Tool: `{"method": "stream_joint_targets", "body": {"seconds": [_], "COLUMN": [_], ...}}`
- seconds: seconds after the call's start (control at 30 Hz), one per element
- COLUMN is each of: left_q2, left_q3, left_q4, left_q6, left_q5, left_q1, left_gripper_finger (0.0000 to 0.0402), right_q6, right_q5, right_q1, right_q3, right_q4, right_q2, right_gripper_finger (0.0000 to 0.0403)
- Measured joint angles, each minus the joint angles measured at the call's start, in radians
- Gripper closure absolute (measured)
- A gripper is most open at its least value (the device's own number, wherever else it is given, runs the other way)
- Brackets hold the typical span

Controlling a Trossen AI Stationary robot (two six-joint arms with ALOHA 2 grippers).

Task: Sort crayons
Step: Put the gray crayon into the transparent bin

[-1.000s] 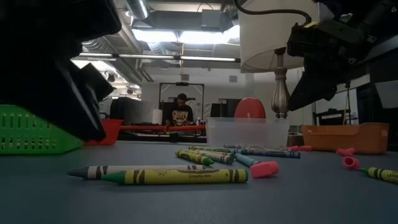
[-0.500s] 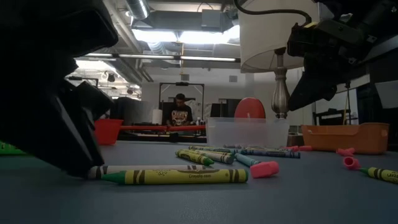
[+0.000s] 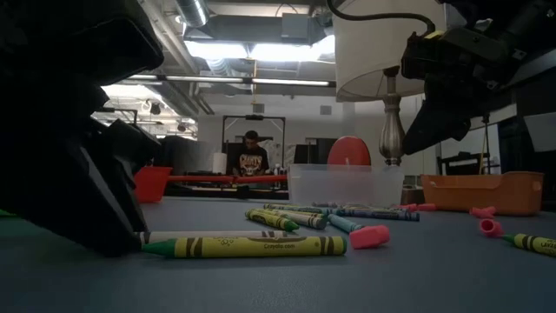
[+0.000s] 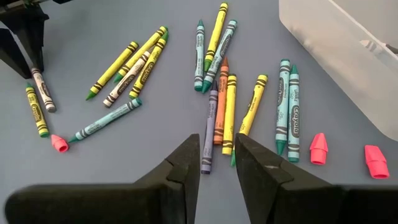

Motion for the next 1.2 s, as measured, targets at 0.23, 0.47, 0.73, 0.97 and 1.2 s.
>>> {"method": "stream_joint_targets", "body": {"seconds": [0.23, 0.47, 0.73, 0.97, 1.2], "left_q2": [0.001, 0.001, -0.001, -0.001, -0.001], "left_q3": [0.000, 0.000, 0.000, -0.001, -0.003], "left_q4": [-0.003, -0.003, -0.003, 0.006, 0.040], "left_q6": [-0.008, -0.009, -0.009, -0.009, -0.007], "left_q5": [-0.007, -0.023, -0.030, -0.033, -0.036], "left_q1": [0.001, 0.005, 0.032, 0.041, 0.051], "left_gripper_finger": [0.0377, 0.0397, 0.0396, 0.0396, 0.0395], "right_q6": [0.000, 0.000, 0.000, 0.000, 0.000], "right_q5": [0.000, -0.002, -0.003, -0.003, -0.003], "right_q1": [0.000, 0.000, 0.000, 0.000, 0.000], "right_q3": [0.000, 0.000, 0.000, 0.000, 0.000], "right_q4": [0.000, 0.000, 0.000, 0.000, 0.000], "right_q2": [0.000, 0.000, 0.000, 0.000, 0.000], "right_gripper_finger": [0.0303, 0.0303, 0.0303, 0.0304, 0.0303]}}
